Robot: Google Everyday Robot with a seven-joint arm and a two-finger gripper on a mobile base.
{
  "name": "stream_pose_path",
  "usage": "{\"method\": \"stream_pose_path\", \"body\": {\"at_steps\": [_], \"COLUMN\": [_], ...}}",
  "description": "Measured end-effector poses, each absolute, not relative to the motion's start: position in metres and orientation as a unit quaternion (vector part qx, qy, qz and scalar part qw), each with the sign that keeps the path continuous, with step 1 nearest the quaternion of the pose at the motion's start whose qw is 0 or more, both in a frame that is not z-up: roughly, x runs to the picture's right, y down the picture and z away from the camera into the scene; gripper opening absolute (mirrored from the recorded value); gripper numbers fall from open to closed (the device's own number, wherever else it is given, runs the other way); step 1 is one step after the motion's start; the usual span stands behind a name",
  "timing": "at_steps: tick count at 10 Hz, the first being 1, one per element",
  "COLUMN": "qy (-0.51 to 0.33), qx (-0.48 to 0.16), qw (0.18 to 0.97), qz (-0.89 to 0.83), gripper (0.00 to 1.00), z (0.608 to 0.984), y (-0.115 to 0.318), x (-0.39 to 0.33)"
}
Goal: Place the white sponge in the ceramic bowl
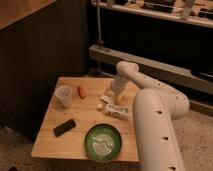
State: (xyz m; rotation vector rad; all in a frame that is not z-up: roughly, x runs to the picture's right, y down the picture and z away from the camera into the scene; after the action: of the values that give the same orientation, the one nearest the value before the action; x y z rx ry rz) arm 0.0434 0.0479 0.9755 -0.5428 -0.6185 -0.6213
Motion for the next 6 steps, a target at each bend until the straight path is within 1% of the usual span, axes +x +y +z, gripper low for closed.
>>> {"method": "stream_pose_path", "body": {"at_steps": [4, 5, 6], "qy": [-0.294, -0.295, -0.294], "qx": [-0.255, -0.259, -0.260], "qw": [0.870, 0.866, 0.865], "qz": [-0.303, -0.309, -0.312], "gripper": [0.51, 0.47, 0.37], "z": [0.973, 0.965, 0.953], "y": [0.049, 0.052, 0.047], "x": [0.031, 0.028, 0.029]}}
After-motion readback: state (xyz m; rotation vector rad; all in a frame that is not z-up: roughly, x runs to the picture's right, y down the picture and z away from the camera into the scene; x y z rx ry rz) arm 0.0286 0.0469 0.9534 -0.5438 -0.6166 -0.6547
